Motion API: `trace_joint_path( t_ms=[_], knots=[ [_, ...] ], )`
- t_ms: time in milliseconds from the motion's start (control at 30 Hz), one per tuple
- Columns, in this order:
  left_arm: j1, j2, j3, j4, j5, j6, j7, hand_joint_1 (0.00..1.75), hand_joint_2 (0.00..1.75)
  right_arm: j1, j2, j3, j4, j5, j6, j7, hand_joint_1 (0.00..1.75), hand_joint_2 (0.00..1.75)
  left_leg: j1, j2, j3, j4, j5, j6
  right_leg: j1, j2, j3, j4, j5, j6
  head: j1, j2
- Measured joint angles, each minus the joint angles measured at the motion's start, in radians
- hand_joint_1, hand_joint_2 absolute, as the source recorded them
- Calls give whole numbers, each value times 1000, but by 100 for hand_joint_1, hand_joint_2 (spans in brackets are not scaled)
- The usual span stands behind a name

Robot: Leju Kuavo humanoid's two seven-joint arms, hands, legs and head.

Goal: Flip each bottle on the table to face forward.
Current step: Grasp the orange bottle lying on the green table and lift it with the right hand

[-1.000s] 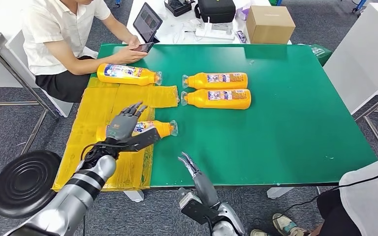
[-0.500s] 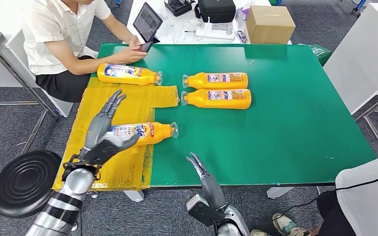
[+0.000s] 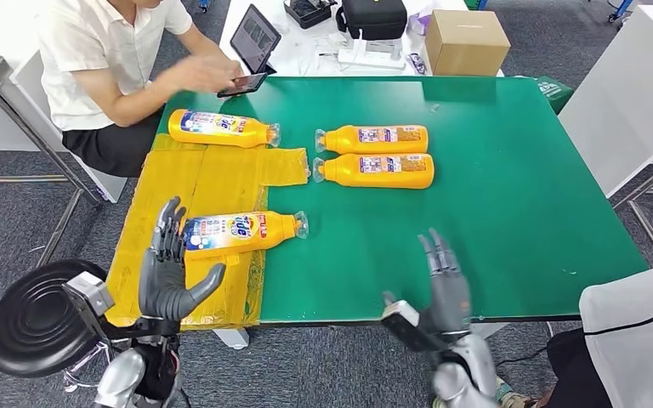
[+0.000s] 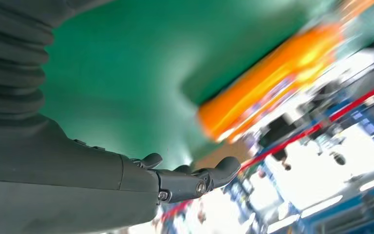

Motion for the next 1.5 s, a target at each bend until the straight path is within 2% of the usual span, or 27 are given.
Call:
trace_joint_path(
  t_ms=[167,267,433,567,867,1067,1300,1367,1500],
  knots=[
    [17,-9,-7,1,-14,5,-2,0,175,-36,-35,-56,41,35,-8,15,0,175,0,0,0,0,0,0,0,0,0,0,0,0,0,0],
    [16,-13,-16,4,-73,39,-8,0,175,-66,-50,-82,69,106,-10,55,0,175,0,0,0,0,0,0,0,0,0,0,0,0,-1,0],
    [6,-28,-52,20,-151,88,-13,0,175,-177,-103,-108,164,159,26,88,0,175,0,0,0,0,0,0,0,0,0,0,0,0,0,0],
    [-3,-37,-76,35,-173,108,-19,0,175,-246,-121,-111,234,177,62,88,0,175,-1,0,0,0,1,1,-1,0,0,0,1,1,0,0],
    [-49,-64,-136,99,-161,129,-22,0,175,-410,-110,-66,430,256,136,107,0,175,-1,0,0,0,1,1,-1,0,0,0,1,1,0,0],
    [-65,-69,-159,122,-172,141,-29,0,175,-458,-86,-23,520,296,156,140,0,175,-1,0,0,0,1,1,-1,0,0,0,1,1,0,0],
    [-81,-71,-180,138,-171,141,-29,0,175,-498,-58,9,591,314,229,181,0,175,-1,0,-1,0,1,1,-1,0,0,0,1,1,0,0],
    [-86,-71,-184,143,-171,140,-28,0,175,-514,-52,23,610,343,248,226,0,175,-1,0,0,0,1,1,-1,0,0,0,1,1,0,0],
    [-92,-71,-193,147,-170,143,-24,0,175,-563,-46,78,643,460,324,423,0,175,-1,0,1,0,1,1,-1,0,1,0,1,1,0,0]
  ],
)
